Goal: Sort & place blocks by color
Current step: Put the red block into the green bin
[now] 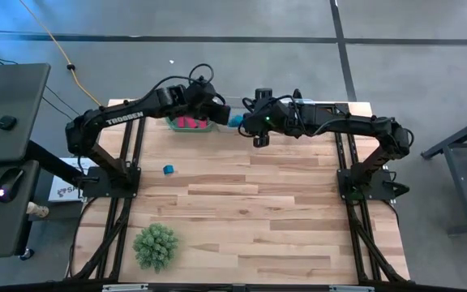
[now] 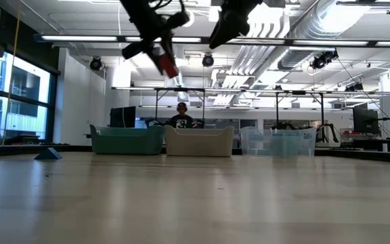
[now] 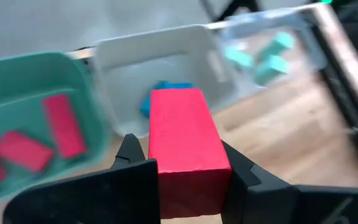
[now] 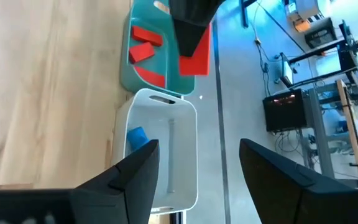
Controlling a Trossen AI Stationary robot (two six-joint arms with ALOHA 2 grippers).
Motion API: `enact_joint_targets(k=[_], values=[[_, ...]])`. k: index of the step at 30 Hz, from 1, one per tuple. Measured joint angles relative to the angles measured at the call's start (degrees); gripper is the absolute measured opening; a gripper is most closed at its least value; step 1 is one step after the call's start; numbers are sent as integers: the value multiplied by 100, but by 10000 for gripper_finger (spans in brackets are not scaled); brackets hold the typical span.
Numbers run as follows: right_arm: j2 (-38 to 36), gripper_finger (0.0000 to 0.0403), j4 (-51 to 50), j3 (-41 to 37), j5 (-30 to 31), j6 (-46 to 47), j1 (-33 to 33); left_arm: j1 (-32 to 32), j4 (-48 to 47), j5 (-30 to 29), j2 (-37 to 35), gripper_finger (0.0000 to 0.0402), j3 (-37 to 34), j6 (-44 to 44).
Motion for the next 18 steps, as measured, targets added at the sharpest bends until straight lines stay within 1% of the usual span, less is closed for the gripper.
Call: enact_joint_targets(k=[5, 8, 12, 18], values=[[0, 213, 100, 0, -398, 200, -129, 473, -371, -13, 0, 50, 0, 1], [0, 213, 288, 0, -437, 439, -210, 692, -408, -8, 79, 50, 0, 56], [0, 213, 483, 0, -409, 699, -332, 965, -462, 94, 369, 50, 0, 338], [-2, 213, 491, 0, -407, 1198, -469, 1301, -679, 518, 1020, 50, -4, 613]])
